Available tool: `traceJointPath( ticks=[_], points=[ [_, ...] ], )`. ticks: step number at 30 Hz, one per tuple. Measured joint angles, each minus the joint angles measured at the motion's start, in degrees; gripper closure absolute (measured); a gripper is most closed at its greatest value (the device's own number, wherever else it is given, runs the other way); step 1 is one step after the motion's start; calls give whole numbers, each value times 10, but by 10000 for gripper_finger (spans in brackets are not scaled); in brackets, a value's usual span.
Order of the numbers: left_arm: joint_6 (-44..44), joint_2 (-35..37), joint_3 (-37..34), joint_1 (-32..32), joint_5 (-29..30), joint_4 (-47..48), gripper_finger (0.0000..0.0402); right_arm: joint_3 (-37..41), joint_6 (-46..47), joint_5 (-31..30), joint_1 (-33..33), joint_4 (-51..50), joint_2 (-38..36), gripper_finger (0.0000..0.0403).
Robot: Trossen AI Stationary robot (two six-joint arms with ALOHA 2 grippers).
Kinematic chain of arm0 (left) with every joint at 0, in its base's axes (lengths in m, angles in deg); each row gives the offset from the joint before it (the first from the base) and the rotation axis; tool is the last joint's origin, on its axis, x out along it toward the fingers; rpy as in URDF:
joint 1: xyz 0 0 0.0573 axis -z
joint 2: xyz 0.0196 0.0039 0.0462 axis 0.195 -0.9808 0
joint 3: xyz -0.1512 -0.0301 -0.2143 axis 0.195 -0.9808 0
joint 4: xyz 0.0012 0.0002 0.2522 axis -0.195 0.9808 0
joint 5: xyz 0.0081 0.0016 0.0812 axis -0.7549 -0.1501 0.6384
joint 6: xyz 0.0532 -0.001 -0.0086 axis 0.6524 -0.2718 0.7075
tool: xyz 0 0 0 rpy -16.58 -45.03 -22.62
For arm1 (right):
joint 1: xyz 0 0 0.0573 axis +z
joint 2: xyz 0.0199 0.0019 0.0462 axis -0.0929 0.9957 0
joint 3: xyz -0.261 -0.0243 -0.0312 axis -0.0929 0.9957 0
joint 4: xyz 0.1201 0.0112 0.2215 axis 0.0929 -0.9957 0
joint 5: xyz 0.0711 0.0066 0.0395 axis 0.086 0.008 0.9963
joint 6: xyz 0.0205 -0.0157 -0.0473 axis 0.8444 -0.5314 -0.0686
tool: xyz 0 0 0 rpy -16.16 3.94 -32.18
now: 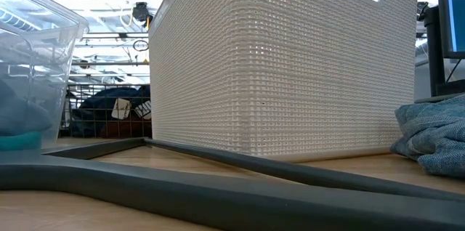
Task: Pick & Place Cloths
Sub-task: Put the blue polo into the white bin
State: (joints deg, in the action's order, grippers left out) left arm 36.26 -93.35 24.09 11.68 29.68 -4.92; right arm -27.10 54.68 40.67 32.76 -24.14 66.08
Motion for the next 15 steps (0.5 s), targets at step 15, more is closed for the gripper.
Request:
traceJointPath(
  ticks=[15],
  points=[
    [-7,150,-134,0,-35,-49,321,89,122,16,0,48,0,106]
  ],
)
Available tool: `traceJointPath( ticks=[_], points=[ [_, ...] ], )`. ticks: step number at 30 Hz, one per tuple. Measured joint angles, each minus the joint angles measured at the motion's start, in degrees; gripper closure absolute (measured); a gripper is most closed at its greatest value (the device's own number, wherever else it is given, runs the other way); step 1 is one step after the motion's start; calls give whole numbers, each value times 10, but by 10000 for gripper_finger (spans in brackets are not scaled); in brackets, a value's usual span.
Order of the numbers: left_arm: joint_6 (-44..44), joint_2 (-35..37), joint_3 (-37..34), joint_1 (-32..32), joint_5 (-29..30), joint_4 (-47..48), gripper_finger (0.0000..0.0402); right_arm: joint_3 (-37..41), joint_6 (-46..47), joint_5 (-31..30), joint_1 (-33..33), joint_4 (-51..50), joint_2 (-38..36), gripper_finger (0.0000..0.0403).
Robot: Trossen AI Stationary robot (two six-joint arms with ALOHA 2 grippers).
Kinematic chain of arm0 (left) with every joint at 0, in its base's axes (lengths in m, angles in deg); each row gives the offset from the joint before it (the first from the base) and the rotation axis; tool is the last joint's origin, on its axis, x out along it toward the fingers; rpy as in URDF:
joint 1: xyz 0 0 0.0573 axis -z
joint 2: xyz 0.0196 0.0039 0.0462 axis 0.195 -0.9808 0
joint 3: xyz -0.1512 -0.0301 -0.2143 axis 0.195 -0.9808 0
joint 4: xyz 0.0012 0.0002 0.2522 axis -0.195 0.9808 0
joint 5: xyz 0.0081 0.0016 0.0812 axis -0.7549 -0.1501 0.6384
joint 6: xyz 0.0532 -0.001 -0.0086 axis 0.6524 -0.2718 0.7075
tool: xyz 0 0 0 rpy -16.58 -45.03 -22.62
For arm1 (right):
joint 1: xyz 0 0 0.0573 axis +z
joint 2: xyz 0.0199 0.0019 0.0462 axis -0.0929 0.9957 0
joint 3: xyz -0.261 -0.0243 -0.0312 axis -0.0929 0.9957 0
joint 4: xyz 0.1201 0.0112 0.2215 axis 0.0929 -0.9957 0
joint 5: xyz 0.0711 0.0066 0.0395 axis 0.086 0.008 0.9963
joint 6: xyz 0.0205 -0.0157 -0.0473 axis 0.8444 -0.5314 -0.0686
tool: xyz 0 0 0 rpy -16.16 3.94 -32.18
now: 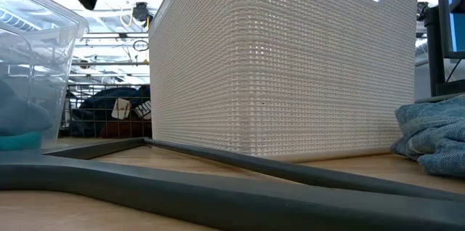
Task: Pick & Place Cloths
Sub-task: Put the blue polo into the white bin
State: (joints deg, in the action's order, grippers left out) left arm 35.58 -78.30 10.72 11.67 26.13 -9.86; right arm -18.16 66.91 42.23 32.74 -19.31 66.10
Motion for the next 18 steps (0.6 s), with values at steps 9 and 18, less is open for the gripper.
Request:
traceJointPath(
  ticks=[9,18],
  points=[
    [1,80,-31,0,-20,6,321,82,11,-1,0,140,0,96],
    [-3,111,-38,0,-20,8,321,180,20,-1,0,188,0,96]
  ],
)
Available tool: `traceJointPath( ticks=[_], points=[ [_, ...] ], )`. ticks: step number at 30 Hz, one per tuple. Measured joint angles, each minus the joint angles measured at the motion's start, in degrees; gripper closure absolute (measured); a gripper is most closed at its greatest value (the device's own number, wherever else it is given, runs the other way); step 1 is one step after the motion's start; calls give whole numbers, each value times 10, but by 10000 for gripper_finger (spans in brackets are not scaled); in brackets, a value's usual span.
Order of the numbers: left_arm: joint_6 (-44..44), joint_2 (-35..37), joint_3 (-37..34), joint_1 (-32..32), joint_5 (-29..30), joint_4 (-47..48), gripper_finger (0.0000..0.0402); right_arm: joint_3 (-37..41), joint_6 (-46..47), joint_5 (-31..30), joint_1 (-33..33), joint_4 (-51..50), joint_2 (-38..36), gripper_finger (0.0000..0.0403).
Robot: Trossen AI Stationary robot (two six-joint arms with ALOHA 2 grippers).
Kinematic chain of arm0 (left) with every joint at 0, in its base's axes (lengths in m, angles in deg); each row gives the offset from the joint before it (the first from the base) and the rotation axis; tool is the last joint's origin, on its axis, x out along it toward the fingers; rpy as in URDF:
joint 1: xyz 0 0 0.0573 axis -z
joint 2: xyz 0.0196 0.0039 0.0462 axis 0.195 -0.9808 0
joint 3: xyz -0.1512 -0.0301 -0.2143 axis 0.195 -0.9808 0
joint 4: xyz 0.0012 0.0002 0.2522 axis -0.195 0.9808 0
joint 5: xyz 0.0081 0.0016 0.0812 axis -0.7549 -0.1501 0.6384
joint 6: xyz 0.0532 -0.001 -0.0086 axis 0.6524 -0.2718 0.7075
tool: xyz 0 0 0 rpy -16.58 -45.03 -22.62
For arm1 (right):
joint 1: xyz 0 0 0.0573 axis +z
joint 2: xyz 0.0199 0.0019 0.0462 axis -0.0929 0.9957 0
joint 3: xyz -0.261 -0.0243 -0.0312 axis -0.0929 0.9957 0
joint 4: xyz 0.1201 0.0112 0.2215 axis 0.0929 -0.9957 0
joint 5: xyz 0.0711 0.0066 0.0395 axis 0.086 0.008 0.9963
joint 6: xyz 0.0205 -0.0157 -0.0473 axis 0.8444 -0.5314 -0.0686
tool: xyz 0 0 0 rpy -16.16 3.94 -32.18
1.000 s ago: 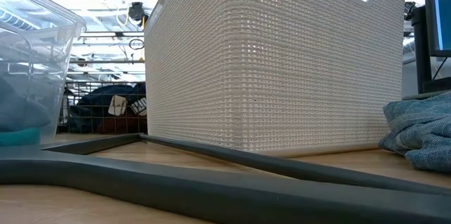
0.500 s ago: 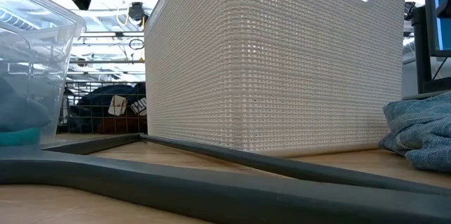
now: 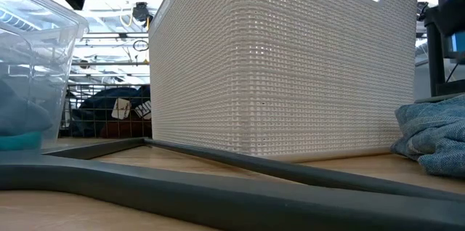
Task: Pick & Place Cloths
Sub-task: Put the blue polo into the white bin
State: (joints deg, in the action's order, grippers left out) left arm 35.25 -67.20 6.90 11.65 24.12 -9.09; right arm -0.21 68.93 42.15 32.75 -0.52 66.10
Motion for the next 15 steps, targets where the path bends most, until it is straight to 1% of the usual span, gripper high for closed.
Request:
traceJointPath(
  ticks=[7,11,15],
  points=[
    [-25,0,0,0,3,-1,321,89,7,14,3,117,0,96],
    [-42,0,0,0,6,-1,321,139,49,15,3,144,-1,96],
    [-57,0,0,0,6,-5,321,181,89,45,2,173,-1,96]
  ],
)
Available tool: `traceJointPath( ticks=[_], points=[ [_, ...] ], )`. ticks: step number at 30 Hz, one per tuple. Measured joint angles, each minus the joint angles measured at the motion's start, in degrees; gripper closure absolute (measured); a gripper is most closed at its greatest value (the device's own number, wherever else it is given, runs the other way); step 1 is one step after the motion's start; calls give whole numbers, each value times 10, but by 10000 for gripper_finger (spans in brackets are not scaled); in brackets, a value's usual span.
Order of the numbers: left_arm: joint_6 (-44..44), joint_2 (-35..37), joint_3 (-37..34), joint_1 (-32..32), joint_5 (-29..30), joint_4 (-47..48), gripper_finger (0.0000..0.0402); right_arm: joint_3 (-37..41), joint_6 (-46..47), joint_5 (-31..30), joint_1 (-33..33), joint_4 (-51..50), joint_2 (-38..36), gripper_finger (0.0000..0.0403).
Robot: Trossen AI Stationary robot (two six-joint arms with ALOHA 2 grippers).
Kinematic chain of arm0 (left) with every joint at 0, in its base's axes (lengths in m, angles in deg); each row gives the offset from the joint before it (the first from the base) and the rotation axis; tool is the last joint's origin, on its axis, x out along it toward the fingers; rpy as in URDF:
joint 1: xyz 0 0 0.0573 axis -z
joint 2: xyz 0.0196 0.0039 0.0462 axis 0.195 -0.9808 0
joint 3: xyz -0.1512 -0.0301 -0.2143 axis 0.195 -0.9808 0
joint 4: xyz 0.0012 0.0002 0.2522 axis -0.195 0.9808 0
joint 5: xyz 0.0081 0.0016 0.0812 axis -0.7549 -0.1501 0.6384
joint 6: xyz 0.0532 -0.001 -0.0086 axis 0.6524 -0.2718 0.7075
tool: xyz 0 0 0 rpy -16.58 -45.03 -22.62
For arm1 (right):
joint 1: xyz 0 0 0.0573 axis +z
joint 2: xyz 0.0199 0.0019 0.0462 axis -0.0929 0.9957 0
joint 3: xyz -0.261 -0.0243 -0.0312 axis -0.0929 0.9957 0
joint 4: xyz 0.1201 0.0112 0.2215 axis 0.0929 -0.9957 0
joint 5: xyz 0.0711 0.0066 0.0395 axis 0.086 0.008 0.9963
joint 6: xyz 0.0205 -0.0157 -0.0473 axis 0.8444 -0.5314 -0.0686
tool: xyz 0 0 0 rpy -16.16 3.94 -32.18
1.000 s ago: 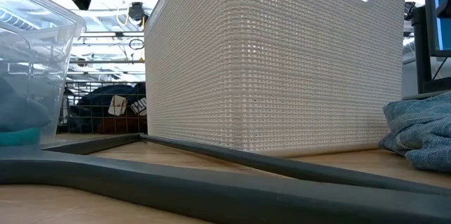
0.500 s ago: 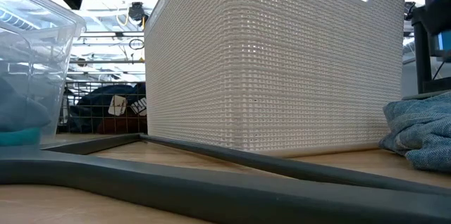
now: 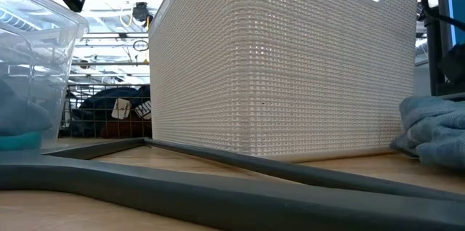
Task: Pick & Place Cloths
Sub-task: Put the blue polo into the white bin
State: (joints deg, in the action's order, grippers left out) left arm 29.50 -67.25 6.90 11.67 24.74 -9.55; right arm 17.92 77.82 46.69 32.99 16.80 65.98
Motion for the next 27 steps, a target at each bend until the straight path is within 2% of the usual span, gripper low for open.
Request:
traceJointPath(
  ticks=[4,8,20,27],
  points=[
    [-8,0,0,0,0,-12,321,31,48,61,0,27,0,103],
    [-8,0,0,0,0,-19,321,45,70,104,0,41,1,145],
    [-2,0,0,0,15,-25,321,46,127,133,0,121,1,375],
    [0,0,0,0,16,-24,321,48,152,124,1,202,-4,384]
  ],
)
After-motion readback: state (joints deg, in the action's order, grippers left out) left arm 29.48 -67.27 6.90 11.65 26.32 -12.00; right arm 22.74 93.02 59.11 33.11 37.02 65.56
